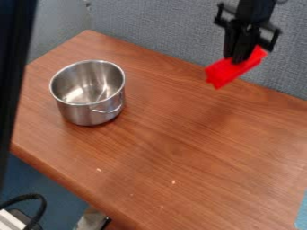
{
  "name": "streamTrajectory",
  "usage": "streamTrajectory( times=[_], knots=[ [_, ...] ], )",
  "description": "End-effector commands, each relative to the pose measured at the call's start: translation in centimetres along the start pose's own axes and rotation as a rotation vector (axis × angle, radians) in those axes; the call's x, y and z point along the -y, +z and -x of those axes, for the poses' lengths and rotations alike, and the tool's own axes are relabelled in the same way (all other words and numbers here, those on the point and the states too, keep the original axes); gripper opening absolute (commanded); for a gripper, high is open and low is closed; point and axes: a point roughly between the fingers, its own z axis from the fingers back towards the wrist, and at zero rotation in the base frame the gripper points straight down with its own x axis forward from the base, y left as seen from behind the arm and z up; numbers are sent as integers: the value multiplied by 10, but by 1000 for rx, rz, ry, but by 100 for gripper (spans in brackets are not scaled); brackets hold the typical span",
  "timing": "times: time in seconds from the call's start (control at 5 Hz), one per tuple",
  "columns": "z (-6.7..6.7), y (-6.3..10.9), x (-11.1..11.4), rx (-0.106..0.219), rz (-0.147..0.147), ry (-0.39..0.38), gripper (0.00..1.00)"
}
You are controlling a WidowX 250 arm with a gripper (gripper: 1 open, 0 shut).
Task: Move the red object from the metal pot to the table
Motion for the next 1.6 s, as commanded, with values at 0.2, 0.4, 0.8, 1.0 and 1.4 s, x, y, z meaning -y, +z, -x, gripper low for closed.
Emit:
streamTrajectory(
  times=[0.2,0.4,0.8,1.0,1.4],
  knots=[
    [-10,5,1,73,-47,-47,0],
    [-11,-1,-1,69,-49,-60,0],
    [-10,-10,-5,62,-56,-94,0],
    [-11,-14,-7,61,-61,-103,0],
    [-12,-19,-11,60,-70,-114,0]
  ],
)
